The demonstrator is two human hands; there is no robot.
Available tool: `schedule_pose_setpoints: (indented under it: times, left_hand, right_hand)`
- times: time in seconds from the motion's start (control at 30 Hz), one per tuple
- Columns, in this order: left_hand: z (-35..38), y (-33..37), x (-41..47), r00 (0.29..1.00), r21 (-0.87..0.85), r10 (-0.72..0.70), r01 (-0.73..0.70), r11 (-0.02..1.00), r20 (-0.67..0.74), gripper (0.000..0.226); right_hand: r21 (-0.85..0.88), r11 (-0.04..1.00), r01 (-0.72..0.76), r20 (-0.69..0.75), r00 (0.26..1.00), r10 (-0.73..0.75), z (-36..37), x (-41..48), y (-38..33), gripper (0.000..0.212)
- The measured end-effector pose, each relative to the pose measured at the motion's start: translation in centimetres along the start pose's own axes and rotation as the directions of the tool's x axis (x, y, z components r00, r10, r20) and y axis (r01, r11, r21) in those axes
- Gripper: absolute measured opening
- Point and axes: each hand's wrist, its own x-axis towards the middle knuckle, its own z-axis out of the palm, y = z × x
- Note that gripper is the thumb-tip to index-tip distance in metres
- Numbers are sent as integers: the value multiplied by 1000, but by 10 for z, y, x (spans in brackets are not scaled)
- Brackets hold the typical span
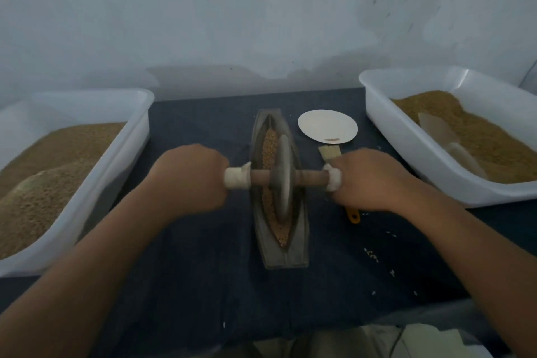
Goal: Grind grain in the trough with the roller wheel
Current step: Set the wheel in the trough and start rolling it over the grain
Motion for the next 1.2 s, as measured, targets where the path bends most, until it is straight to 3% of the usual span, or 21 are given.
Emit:
schedule_pose_setpoints:
  times: [0.13, 0.3, 0.37, 0.43, 0.57, 0.63, 0.73, 0.93, 1.07, 1.2]
  left_hand:
    - [2, -1, 10, 999, -11, -14, 15, 1000, 47, 25]
    - [1, -12, 75, 982, -69, -182, 186, 980, 54, 22]
    - [1, -12, 81, 978, -67, -205, 206, 976, 20, 25]
    - [2, -7, 72, 978, -75, -206, 208, 975, 34, 22]
    - [13, -5, 9, 993, -63, -114, 116, 991, 41, 20]
    - [17, -4, -17, 997, -62, -81, 80, 995, -6, 24]
    - [23, -5, -10, 993, -82, -115, 115, 990, 0, 24]
    - [13, -10, 74, 968, -72, -245, 241, 968, -59, 20]
    - [8, -7, 57, 979, -132, -196, 202, 970, 54, 21]
    - [14, -1, -14, 996, -115, -86, 86, 990, 9, 23]
  right_hand:
    - [37, 999, -25, 48, 999, 23, 3, 0, 1, 43]
    - [-114, 983, -146, -276, 955, 110, -1, 73, -3, 35]
    - [-141, 980, -138, -296, 951, 91, -8, 87, -4, 33]
    - [-145, 982, -125, -246, 965, 86, -13, 83, -4, 30]
    - [-87, 996, -12, 20, 1000, 13, -18, 30, -6, 29]
    - [-81, 996, 45, 38, 998, -42, -19, 3, -5, 27]
    - [-101, 994, 34, -2, 999, -34, -15, 8, -6, 26]
    - [-130, 982, -140, -293, 951, 97, -13, 73, -12, 32]
    - [-156, 983, -101, -191, 979, 70, -27, 68, -16, 28]
    - [-99, 995, 19, 149, 989, -4, -32, 15, -15, 24]
